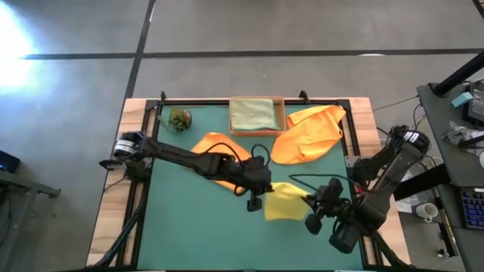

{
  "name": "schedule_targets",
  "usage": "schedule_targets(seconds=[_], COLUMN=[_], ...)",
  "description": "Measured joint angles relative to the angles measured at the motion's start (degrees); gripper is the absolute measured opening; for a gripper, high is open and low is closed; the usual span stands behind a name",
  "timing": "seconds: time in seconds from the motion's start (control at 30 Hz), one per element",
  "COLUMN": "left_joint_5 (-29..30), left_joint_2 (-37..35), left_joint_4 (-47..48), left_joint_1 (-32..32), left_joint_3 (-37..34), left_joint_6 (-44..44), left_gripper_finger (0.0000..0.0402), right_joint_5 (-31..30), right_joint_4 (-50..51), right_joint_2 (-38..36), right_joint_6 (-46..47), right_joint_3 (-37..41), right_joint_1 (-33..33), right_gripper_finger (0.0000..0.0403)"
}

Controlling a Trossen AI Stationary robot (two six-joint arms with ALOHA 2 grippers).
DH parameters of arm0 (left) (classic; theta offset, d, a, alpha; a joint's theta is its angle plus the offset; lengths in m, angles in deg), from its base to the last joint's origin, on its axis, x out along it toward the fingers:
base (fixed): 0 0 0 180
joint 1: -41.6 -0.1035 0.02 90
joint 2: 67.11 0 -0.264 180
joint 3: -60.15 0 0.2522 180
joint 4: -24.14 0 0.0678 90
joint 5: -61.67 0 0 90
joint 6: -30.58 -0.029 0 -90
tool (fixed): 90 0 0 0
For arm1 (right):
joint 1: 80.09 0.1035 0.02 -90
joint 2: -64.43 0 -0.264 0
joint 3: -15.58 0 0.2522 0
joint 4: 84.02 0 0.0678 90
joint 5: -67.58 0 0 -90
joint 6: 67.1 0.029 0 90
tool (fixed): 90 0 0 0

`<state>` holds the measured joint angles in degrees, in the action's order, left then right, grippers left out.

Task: Fold microfiber towels
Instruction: Fold the yellow microfiber towel

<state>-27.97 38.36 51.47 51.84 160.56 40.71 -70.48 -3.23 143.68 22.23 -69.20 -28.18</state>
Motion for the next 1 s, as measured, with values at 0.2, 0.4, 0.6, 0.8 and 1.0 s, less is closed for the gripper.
schedule_targets(seconds=[0.2,0.4,0.6,0.8,1.0], left_joint_5=[0.0,1.7,1.6,-3.6,-17.1], left_joint_2=[-0.7,-4.1,-9.4,-16.5,-21.5], left_joint_4=[0.0,0.0,2.0,11.9,20.1], left_joint_1=[0.8,0.8,0.7,0.7,1.0], left_joint_3=[0.0,0.0,0.1,0.1,0.1], left_joint_6=[0.0,1.7,-3.4,-6.0,-6.0], left_gripper_finger=[0.0,0.0,0.0,0.0,0.0], right_joint_5=[2.7,5.2,5.2,3.4,1.5], right_joint_4=[-0.5,0.0,0.2,-0.2,-3.5], right_joint_2=[0.9,1.1,-0.6,-3.1,-3.7], right_joint_6=[-0.2,-5.6,-12.8,-21.0,-31.9], right_joint_3=[-3.1,-6.8,-10.0,-12.2,-12.2], right_joint_1=[0.1,0.1,0.1,-0.5,-5.1], right_gripper_finger=[0.0009,0.004,0.0093,0.0132,0.014])
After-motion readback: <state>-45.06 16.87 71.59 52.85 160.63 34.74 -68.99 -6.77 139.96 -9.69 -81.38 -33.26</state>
